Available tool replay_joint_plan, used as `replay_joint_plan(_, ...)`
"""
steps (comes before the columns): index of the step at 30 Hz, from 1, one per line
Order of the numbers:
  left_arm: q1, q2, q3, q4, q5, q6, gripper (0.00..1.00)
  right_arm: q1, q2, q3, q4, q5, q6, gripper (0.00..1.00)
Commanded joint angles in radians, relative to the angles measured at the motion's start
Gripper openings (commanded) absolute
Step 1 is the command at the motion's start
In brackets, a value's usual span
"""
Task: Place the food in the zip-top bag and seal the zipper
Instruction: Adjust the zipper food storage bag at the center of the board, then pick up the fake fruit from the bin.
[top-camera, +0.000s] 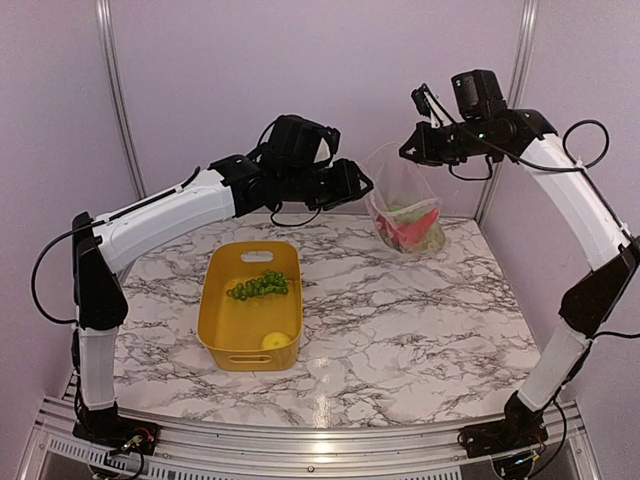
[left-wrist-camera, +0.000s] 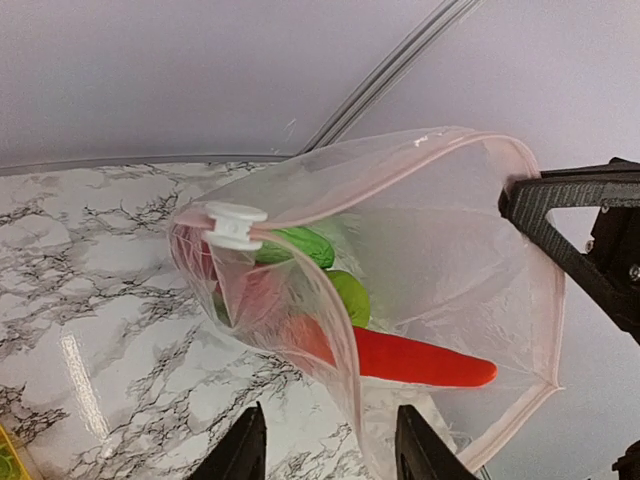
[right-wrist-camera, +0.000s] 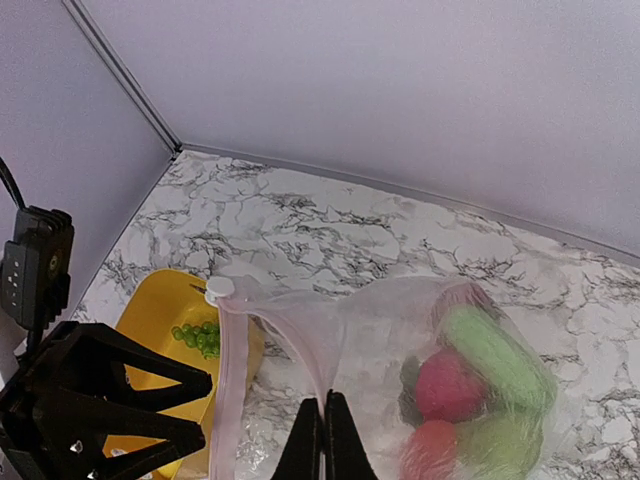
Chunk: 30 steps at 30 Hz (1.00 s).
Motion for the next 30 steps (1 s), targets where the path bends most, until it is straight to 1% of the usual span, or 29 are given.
replay_joint_plan(1,0.008,-0.064,-0.058,-0.022,-0.004,0.07,0.53,0.01,-0.044,-0.169,0.084,-0.013,-0.015,0.0)
replay_joint_plan(4,0.009,-0.219,-0.289,0.057,-0.022,0.159,0.75,0.032,-0.087,-0.327,0.183,-0.02,-0.001,0.0)
replay_joint_plan(5,0.008,-0.282,-0.372,0.09,-0.04,0.179,0.84,0.037,-0.094,-0.358,0.204,-0.024,0.009,0.0)
replay_joint_plan(6,0.008,-0.341,-0.448,0.118,-0.051,0.199,0.95,0.041,-0.097,-0.38,0.219,-0.029,0.019,0.0)
replay_joint_plan(7,0.009,-0.396,-0.52,0.142,-0.053,0.223,0.98,0.046,-0.1,-0.395,0.23,-0.035,0.027,0.0)
replay_joint_plan(9,0.008,-0.496,-0.648,0.163,-0.062,0.272,0.99,0.055,-0.105,-0.414,0.246,-0.048,0.039,0.0)
replay_joint_plan(12,0.013,-0.636,-0.756,0.138,-0.125,0.29,0.99,0.061,-0.102,-0.419,0.245,-0.064,0.044,0.0)
replay_joint_plan(17,0.034,-0.748,-0.828,-0.01,-0.26,0.261,0.99,0.062,-0.096,-0.412,0.232,-0.113,0.051,0.0)
replay_joint_plan(20,0.04,-0.79,-0.878,-0.06,-0.32,0.258,0.99,0.062,-0.086,-0.41,0.224,-0.127,0.046,0.0)
replay_joint_plan(22,0.053,-0.788,-0.876,-0.101,-0.163,0.317,0.99,0.062,-0.073,-0.398,0.213,-0.137,0.039,0.0)
replay_joint_plan(23,0.054,-0.772,-0.852,-0.148,-0.13,0.337,0.99,0.062,-0.066,-0.39,0.206,-0.143,0.037,0.0)
replay_joint_plan(25,0.054,-0.731,-0.79,-0.274,-0.172,0.339,0.99,0.062,-0.052,-0.371,0.196,-0.153,0.035,0.0)
replay_joint_plan(27,0.055,-0.693,-0.759,-0.384,-0.303,0.31,0.99,0.062,-0.049,-0.358,0.195,-0.155,0.034,0.0)
replay_joint_plan(28,0.058,-0.671,-0.754,-0.43,-0.344,0.305,0.99,0.062,-0.048,-0.355,0.195,-0.155,0.033,0.0)
replay_joint_plan(30,0.071,-0.64,-0.76,-0.475,-0.383,0.319,0.99,0.062,-0.046,-0.353,0.194,-0.154,0.031,0.0)
